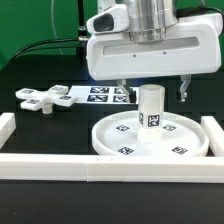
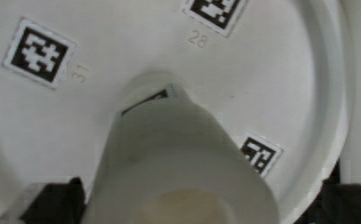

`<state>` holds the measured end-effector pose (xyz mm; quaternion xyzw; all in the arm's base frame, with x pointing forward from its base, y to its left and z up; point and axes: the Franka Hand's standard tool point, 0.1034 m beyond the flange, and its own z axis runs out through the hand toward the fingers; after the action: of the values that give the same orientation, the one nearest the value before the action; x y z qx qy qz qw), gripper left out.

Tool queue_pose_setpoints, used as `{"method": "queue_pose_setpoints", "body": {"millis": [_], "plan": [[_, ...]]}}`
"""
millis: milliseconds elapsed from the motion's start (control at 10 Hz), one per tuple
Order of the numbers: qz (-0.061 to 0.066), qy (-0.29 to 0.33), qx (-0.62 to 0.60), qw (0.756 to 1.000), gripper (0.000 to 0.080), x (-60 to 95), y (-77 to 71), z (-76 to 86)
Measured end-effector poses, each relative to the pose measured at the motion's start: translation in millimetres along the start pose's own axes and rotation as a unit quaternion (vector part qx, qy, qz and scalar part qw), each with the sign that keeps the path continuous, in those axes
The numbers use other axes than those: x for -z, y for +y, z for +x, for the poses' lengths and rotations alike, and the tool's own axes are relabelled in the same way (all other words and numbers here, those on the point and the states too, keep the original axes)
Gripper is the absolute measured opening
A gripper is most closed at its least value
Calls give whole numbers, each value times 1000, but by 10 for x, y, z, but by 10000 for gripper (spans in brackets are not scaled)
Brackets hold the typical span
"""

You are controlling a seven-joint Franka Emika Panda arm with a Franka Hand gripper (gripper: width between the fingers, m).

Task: Assemble round table

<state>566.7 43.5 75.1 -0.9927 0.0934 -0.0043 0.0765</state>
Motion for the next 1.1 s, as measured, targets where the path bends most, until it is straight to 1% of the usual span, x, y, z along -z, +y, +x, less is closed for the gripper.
{"method": "queue_pose_setpoints", "body": {"millis": [100,200,300,400,500,700,1000,1100], "plan": [[0,0,32,999,649,0,0,0],[-12,-1,106,994,649,18,-14,5],[-22,-2,176,984,649,40,-41,22],[-25,-5,235,972,649,57,-59,40],[-24,-11,288,957,649,56,-61,33],[-22,-17,347,937,649,57,-51,20],[-20,-20,432,901,649,49,-23,21],[-25,-23,473,881,649,45,-11,18]]}}
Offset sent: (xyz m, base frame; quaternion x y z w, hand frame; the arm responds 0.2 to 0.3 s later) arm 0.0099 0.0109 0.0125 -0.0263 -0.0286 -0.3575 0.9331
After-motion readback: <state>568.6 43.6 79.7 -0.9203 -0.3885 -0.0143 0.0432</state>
